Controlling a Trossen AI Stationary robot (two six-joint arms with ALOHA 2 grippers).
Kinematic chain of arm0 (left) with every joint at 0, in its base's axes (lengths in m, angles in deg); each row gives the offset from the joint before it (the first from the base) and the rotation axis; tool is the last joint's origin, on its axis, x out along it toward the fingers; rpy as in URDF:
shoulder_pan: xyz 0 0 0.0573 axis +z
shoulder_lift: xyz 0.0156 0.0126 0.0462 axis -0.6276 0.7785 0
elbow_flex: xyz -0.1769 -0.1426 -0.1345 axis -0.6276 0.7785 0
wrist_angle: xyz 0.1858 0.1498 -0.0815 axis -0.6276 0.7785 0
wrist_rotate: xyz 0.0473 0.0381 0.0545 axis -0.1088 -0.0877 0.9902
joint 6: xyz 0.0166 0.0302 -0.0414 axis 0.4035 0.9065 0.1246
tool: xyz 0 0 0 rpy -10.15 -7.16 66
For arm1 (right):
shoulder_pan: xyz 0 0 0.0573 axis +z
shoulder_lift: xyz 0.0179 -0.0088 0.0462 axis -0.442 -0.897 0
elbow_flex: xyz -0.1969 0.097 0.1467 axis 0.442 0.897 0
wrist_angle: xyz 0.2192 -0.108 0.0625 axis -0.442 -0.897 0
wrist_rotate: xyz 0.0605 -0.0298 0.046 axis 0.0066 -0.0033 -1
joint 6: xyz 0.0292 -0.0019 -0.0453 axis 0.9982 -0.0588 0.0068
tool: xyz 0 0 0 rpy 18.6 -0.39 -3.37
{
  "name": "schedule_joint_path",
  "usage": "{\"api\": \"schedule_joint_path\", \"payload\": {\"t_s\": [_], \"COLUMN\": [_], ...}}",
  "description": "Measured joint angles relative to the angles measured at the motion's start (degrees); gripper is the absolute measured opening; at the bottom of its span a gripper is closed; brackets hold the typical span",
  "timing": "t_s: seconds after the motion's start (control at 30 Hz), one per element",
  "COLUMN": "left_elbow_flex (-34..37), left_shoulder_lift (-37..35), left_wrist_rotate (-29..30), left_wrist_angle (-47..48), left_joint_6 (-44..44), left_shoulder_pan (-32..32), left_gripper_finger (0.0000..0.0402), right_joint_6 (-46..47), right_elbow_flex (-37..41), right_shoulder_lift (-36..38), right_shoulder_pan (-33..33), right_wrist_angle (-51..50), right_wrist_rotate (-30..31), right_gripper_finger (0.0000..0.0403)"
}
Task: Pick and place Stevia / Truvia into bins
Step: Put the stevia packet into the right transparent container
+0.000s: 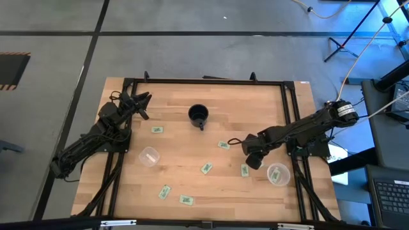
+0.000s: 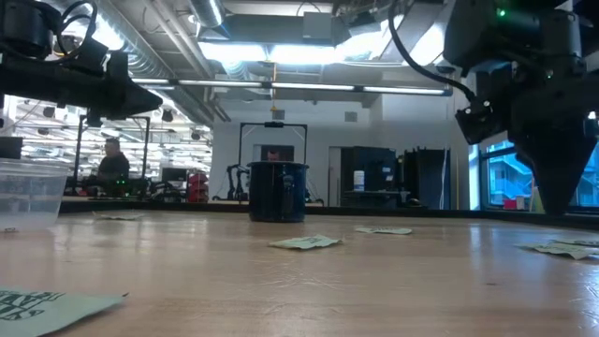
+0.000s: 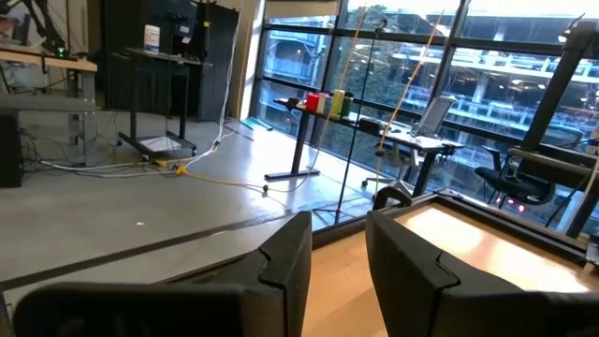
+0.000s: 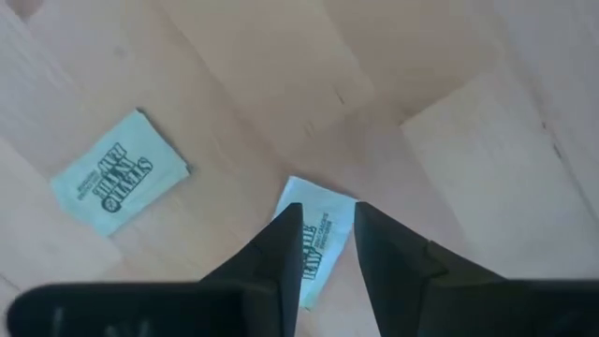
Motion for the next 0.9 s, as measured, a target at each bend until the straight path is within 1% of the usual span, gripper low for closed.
{"api": "schedule_joint_path", "payload": {"t_s": [0.33, 0.63, 0.73, 0.8, 0.9], "left_elbow_flex": [0.0, 0.0, 0.0, 0.0, 0.0], "left_shoulder_lift": [0.0, 0.0, 0.0, 0.0, 0.0], "left_wrist_rotate": [0.0, 0.0, 0.0, 0.0, 0.0], "left_wrist_angle": [0.0, 0.1, 0.1, 0.1, 0.1], "left_joint_6": [0.0, 0.0, 0.0, 0.0, 0.0], "left_shoulder_pan": [0.0, 0.0, 0.0, 0.0, 0.0], "left_gripper_finger": [0.01, 0.01, 0.01, 0.01, 0.01], "right_joint_6": [1.1, 1.6, 2.8, 2.9, 3.5], "right_elbow_flex": [0.0, -0.2, -0.3, -0.4, -0.3], "right_shoulder_lift": [-0.9, -7.1, -8.7, -9.1, -9.0], "right_shoulder_pan": [0.0, 0.0, 0.0, -0.1, -0.1], "right_wrist_angle": [-0.3, 1.1, 0.7, 0.8, 0.7], "right_wrist_rotate": [0.1, 0.1, -0.7, -1.3, -1.5], "right_gripper_finger": [0.0103, 0.0103, 0.0103, 0.0099, 0.008]}}
